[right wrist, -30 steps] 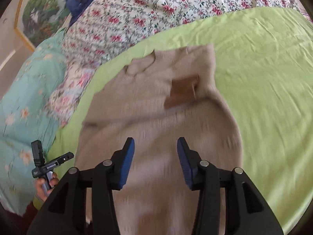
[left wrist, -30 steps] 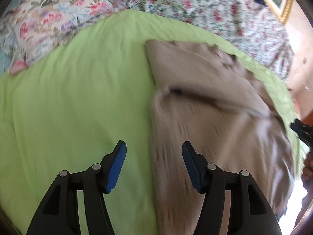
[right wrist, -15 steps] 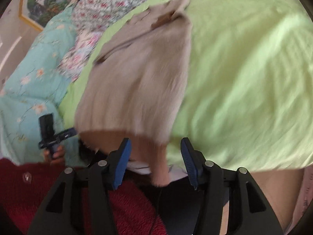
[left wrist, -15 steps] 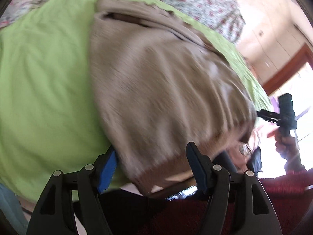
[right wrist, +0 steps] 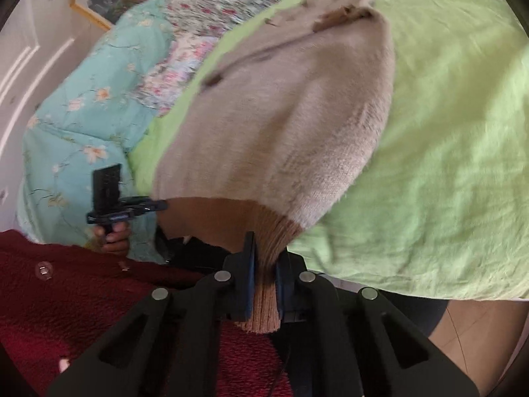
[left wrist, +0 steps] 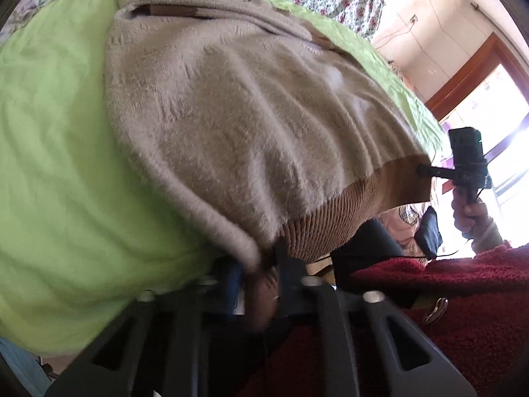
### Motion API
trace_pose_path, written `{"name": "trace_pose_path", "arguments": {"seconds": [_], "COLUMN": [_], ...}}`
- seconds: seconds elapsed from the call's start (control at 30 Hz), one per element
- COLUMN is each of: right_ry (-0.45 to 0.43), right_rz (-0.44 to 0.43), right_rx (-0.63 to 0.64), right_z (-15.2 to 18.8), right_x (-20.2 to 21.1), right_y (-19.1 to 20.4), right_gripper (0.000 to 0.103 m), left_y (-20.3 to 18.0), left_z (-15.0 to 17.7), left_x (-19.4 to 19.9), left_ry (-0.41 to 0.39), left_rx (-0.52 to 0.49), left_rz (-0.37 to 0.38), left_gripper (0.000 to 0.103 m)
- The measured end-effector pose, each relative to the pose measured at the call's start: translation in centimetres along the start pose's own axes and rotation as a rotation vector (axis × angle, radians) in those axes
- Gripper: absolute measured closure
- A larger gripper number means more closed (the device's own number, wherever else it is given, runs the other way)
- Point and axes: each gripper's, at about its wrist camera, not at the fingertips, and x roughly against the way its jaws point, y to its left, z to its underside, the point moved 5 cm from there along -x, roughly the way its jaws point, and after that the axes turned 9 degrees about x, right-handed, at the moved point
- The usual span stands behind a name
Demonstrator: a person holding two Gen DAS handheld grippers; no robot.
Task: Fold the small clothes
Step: 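Fold the hem up toward the collar with both grippers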
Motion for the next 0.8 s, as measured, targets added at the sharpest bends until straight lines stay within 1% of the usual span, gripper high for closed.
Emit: {"name": "trace_pose_path", "arguments": {"seconds": [0.1, 0.2, 0.23, 0.37, 0.47, 0.6, 0.63, 0.7, 0.73, 0.8], "right_ry": [-0.038, -0.113, -0.153, -0.26, -0.335, -0.406, -0.433, -0.461, -0.476, -0.496], "right_rz": [-0.034, -0.083, -0.105, -0.147, -0.157, -0.135, -0.126, -0.109, -0.094, -0.062], "right_rx": [0.001, -0.02, -0.032, -0.057, -0.057, -0.038, -0.035, -0.03, -0.026, -0.024], "right_z": [-0.7, -1.7, -2.2, -4.1, -6.6, -10.7, -12.5, -14.9, -16.6, -20.1], "right_x": [0.7, 2.2, 3.0, 5.2, 6.6, 7.6, 7.7, 7.9, 7.7, 6.8], "right_y": [0.8, 1.1, 1.0, 1.1, 1.4, 1.0, 0.5, -0.7, -1.4, -3.0], "right_gripper": [0.092, 0.093, 0.093, 0.093, 0.093, 0.093, 0.093, 0.093, 0.093, 0.093], "left_y": [-0.2, 0.0, -0.1, -0.6, -1.3, -2.4, -2.5, -2.5, -2.3, -2.1], "left_z": [0.5, 0.8, 0.8, 0.2, -1.0, -4.3, -5.3, -8.3, -9.9, -12.8], "left_x": [0.8, 2.8, 3.4, 6.8, 9.0, 11.7, 12.5, 13.9, 14.3, 14.4], "left_ry": [-0.03, -0.082, -0.1, -0.202, -0.275, -0.374, -0.402, -0.466, -0.492, -0.524], "left_rx": [-0.014, 0.021, 0.03, 0.061, 0.066, 0.036, 0.034, 0.031, 0.033, 0.041], "left_rz": [-0.005, 0.025, 0.037, 0.079, 0.096, 0.086, 0.088, 0.09, 0.079, 0.056], "left_gripper": [0.092, 0.093, 0.094, 0.097, 0.097, 0.097, 0.097, 0.097, 0.097, 0.097]}}
